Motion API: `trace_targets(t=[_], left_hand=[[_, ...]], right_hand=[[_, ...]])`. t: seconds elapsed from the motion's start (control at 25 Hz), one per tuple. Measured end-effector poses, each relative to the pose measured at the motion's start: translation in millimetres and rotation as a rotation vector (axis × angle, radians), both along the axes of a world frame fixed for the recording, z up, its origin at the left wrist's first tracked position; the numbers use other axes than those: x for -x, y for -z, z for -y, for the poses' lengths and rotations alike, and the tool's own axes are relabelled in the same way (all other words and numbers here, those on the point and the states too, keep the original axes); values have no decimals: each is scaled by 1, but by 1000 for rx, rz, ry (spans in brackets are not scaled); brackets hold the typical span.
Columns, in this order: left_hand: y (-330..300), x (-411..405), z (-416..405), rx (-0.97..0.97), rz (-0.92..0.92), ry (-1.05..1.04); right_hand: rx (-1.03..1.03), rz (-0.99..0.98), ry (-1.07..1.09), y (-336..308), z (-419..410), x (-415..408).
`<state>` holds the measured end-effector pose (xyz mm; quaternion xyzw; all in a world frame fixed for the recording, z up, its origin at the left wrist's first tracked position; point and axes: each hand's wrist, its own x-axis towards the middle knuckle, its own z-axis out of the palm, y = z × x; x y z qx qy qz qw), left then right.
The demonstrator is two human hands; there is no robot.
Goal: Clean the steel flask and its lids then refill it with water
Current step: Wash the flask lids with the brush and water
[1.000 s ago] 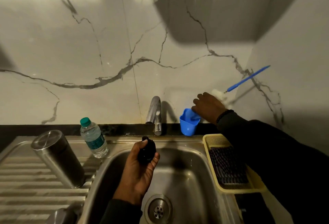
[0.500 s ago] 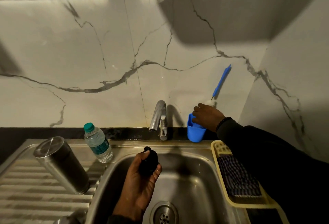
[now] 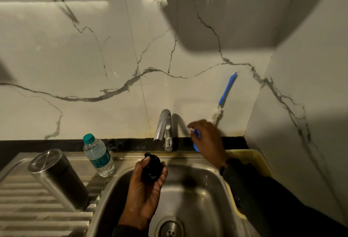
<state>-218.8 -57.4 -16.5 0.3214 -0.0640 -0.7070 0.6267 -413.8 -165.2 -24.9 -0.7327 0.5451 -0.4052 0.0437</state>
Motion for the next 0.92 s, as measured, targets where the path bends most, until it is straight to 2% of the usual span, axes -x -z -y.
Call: trace_targets(t=[0.04,0.08,0.16,0.24,0.32,0.4,0.56,0.64,0.76,0.8,0.84,0.92], left_hand=[[2,-2,1,10,20,3],[3,-4,2,10,39,8],[8,-9,4,13,53,4],[7,-13,5,17,65,-6],[8,-17,8,36,100,-4],[9,-18,9,56,128,23],[20,-20,12,43,128,33],[26,-21,14,39,135,42],[34,-20,14,50,163,62],[36,-21,15,56,172,63],[37,-22,15,62,188,59],[39,-23,17,75,219,47]], right_hand=[[-168,166,-22,8,-7,-14],[-331,253,-39,17,-10,-27],[-573,288,-92,38,-6,-47],[-692,336,-144,52,2,-67],[-769,543,-163,61,9,-83],[-805,715,-135,66,16,-92],[-797,784,-14,75,30,-98],[-801,699,6,76,32,-100],[-727,356,-53,78,34,-97],[-696,334,-79,77,32,-96],[-673,374,-90,75,27,-96],[-635,639,5,67,10,-94]])
